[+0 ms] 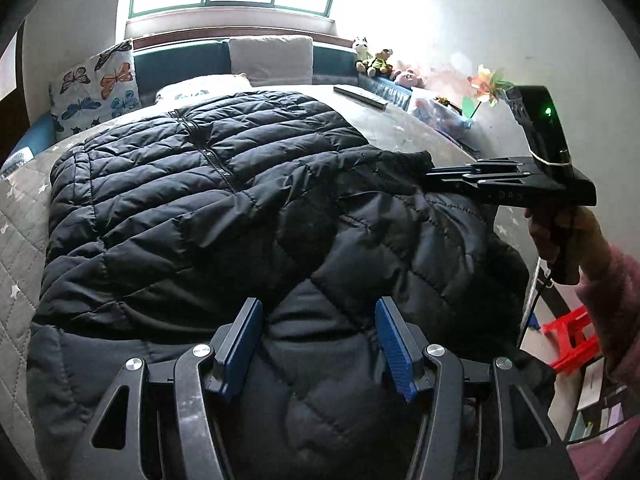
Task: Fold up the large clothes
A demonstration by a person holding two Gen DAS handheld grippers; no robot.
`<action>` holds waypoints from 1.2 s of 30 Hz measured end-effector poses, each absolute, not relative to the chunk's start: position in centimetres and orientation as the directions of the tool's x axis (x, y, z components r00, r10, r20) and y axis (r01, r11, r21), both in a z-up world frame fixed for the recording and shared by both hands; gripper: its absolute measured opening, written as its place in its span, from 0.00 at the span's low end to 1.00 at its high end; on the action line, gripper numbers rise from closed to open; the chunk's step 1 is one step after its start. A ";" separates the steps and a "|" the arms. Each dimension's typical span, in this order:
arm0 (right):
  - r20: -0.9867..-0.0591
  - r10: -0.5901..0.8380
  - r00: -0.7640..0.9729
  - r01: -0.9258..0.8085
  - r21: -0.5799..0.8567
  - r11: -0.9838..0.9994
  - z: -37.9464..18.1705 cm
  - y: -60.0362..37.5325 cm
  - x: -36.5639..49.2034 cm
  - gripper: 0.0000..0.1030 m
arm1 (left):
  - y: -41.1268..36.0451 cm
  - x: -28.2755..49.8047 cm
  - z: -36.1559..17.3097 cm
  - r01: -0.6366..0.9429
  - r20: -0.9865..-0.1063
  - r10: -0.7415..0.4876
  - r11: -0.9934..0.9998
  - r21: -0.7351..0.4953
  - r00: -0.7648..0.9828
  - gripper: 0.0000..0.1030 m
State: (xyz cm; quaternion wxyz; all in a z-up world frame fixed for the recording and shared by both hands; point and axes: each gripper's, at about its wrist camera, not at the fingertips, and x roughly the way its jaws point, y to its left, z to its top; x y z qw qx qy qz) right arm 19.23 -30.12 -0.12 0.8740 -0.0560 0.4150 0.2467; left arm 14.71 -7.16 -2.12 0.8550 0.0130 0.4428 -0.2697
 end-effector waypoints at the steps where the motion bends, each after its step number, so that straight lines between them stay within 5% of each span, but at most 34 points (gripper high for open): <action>1: -0.757 0.366 0.541 -0.459 0.099 0.883 -0.6 -30.7 19.2 0.22 | -7.4 14.8 -2.2 0.475 -0.766 -0.446 0.854 -0.211 0.462 0.59; 6: -0.749 0.411 0.519 -0.411 0.203 0.889 -2.8 -32.8 19.9 0.22 | -8.0 15.1 -2.6 0.477 -0.776 -0.440 0.855 -0.206 0.452 0.59; 13: -0.745 0.324 0.583 -0.409 0.076 0.909 1.4 -31.7 18.2 0.22 | -9.0 15.2 -2.5 0.497 -0.774 -0.461 0.839 -0.220 0.434 0.59; 20: -0.690 0.474 0.547 -0.589 0.085 0.804 5.0 -26.9 16.8 0.22 | -9.4 15.2 -2.4 0.509 -0.761 -0.486 0.826 -0.241 0.429 0.59; 27: -0.726 0.544 0.422 -0.719 0.098 0.688 3.1 -19.9 18.3 0.22 | -8.9 15.2 -2.3 0.503 -0.754 -0.497 0.825 -0.258 0.429 0.59; 36: -0.776 0.473 0.418 -0.649 0.109 0.753 0.0 -21.9 20.4 0.19 | -9.1 15.3 -2.5 0.506 -0.759 -0.496 0.823 -0.256 0.422 0.59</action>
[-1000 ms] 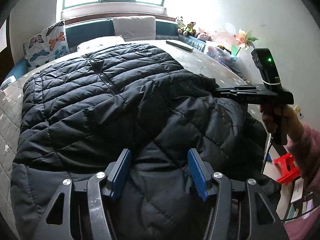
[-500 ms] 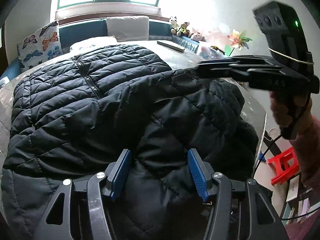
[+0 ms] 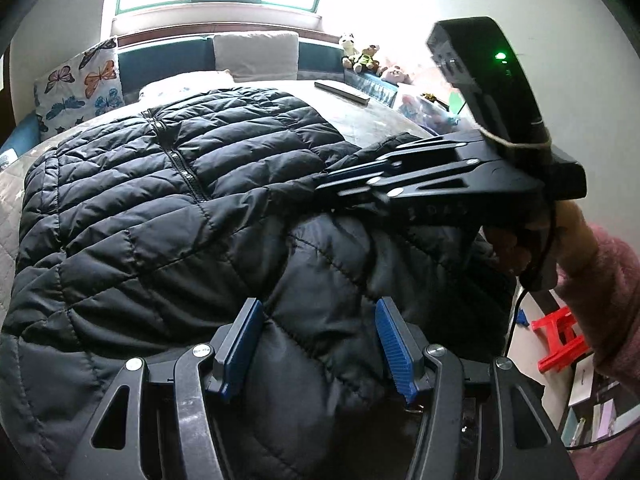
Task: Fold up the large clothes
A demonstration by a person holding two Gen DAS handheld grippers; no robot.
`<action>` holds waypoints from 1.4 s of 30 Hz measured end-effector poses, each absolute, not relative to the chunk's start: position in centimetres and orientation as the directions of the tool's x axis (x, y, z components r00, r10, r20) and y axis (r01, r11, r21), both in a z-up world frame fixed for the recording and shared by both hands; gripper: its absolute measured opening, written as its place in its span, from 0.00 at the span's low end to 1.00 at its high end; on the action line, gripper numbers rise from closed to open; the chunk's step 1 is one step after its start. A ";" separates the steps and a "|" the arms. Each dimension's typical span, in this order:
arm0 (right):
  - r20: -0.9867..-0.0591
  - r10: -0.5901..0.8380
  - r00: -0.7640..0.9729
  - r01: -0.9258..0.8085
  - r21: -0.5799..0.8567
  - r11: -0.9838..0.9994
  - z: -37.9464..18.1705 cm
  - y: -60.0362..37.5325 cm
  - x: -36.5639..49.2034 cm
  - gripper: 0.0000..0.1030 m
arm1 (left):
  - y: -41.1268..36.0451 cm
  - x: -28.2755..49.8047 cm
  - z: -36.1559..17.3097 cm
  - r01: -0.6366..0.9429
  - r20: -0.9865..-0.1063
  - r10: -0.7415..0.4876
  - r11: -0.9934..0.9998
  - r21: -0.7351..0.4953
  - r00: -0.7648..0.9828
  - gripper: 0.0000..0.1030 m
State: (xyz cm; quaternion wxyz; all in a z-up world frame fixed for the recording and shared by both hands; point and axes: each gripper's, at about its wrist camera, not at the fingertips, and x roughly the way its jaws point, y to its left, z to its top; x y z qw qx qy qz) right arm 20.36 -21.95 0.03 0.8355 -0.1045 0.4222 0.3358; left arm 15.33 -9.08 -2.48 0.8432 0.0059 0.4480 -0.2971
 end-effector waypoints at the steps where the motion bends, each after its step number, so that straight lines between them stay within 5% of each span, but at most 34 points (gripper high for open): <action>1: -0.775 0.467 0.425 -0.641 0.106 0.760 0.2 -22.4 20.4 0.19 | -9.1 15.4 -2.5 0.506 -0.759 -0.497 0.823 -0.258 0.421 0.59; 21: -0.757 0.472 0.452 -0.639 0.095 0.764 3.0 -27.5 16.3 0.22 | -14.2 15.8 -1.4 0.589 -0.752 -0.552 0.760 -0.277 0.359 0.59; 32: -0.793 0.446 0.415 -0.593 0.136 0.793 -1.8 -30.0 16.5 0.22 | -16.6 15.2 -2.7 0.615 -0.769 -0.557 0.736 -0.283 0.313 0.59; 42: -0.793 0.462 0.397 -0.573 0.179 0.800 -2.4 -30.1 17.1 0.22 | -7.7 11.7 0.9 0.496 -0.731 -0.526 0.817 -0.294 0.434 0.59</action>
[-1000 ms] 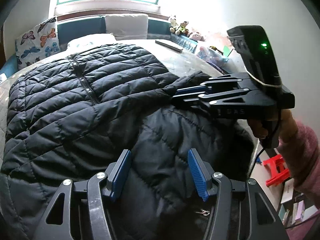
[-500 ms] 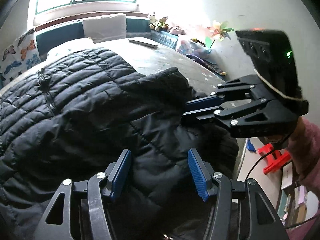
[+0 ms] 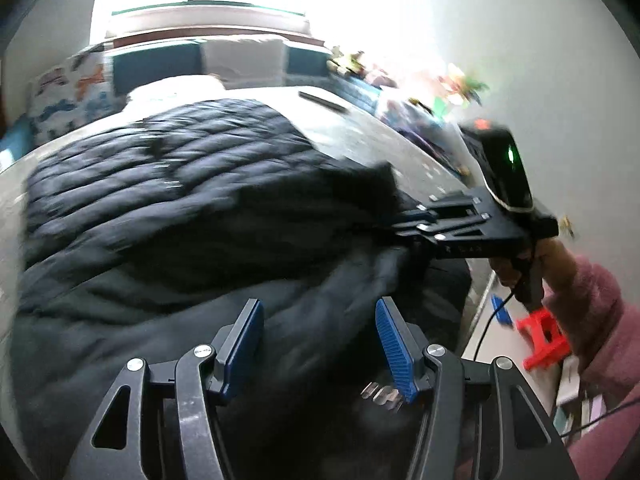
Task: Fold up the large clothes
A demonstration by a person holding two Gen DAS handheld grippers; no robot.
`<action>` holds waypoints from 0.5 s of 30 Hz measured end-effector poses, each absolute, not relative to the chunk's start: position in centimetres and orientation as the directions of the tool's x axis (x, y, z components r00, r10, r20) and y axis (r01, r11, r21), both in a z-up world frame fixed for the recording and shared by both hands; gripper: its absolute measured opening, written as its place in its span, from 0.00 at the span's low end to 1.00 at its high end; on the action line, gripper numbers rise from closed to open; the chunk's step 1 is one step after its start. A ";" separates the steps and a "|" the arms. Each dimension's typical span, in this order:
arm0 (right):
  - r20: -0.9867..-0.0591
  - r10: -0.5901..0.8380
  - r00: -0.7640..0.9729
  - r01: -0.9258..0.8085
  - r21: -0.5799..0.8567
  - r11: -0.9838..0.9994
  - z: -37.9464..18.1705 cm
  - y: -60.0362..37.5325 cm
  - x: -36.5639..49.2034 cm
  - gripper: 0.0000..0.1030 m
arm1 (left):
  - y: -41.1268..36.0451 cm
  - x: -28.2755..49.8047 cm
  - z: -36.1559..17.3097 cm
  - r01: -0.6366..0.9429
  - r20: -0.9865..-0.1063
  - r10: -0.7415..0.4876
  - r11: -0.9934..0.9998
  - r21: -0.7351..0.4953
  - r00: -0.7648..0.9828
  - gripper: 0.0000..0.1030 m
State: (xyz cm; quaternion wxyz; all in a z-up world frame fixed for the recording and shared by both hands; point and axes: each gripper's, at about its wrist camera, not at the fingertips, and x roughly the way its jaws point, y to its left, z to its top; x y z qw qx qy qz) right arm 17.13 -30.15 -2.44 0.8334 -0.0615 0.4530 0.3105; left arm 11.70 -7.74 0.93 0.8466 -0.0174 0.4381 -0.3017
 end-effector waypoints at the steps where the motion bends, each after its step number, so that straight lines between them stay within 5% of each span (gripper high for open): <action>1: -0.794 0.460 0.399 -0.571 0.178 0.802 -2.4 -30.1 17.1 0.22 | -6.4 11.5 1.3 0.471 -0.726 -0.516 0.831 -0.296 0.454 0.59; 11: -0.800 0.450 0.396 -0.550 0.185 0.814 -2.4 -30.1 17.3 0.22 | 6.8 8.3 -0.3 0.198 -0.719 -0.434 0.898 -0.393 0.543 0.59; 15: -0.794 0.462 0.394 -0.545 0.203 0.813 -2.6 -30.3 17.3 0.22 | 6.0 8.7 -3.0 0.200 -0.762 -0.369 0.929 -0.310 0.532 0.55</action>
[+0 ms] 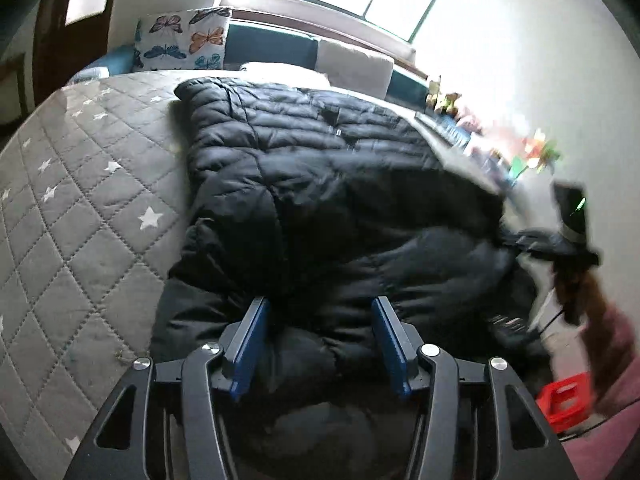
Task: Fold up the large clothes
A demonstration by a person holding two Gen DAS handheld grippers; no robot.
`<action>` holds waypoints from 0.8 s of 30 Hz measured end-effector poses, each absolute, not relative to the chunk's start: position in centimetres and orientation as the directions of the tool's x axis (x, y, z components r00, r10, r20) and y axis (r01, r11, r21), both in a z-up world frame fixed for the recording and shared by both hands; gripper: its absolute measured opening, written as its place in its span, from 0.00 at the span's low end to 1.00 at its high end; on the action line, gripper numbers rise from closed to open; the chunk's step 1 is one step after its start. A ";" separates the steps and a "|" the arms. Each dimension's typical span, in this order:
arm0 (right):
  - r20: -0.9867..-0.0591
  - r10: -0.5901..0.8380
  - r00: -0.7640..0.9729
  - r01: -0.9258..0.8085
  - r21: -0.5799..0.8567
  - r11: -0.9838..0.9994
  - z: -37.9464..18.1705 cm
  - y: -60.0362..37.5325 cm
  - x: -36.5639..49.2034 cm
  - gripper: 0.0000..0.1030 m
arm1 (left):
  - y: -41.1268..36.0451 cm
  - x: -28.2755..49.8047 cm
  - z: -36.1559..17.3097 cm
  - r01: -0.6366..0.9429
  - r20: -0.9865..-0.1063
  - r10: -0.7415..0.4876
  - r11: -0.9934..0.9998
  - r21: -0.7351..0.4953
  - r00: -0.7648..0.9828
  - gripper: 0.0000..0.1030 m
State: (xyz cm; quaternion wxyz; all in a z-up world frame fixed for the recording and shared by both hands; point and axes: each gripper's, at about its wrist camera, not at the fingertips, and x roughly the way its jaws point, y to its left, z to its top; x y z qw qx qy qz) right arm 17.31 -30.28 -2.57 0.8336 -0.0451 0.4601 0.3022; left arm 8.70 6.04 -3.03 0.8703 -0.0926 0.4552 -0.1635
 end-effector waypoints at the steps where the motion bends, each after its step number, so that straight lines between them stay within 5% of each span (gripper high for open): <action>1: -0.792 0.467 0.394 -0.542 0.210 0.814 -2.7 -30.3 17.3 0.22 | 5.5 8.7 -3.4 0.206 -0.770 -0.342 0.940 -0.273 0.539 0.55; 17: -0.744 0.468 0.476 -0.529 0.183 0.829 3.7 -31.5 17.0 0.22 | 3.0 10.5 4.4 0.331 -0.718 -0.348 0.928 -0.171 0.603 0.55; 24: -0.747 0.441 0.498 -0.536 0.134 0.833 3.3 -29.8 20.2 0.22 | 2.2 14.9 2.0 0.331 -0.762 -0.336 0.928 -0.169 0.553 0.55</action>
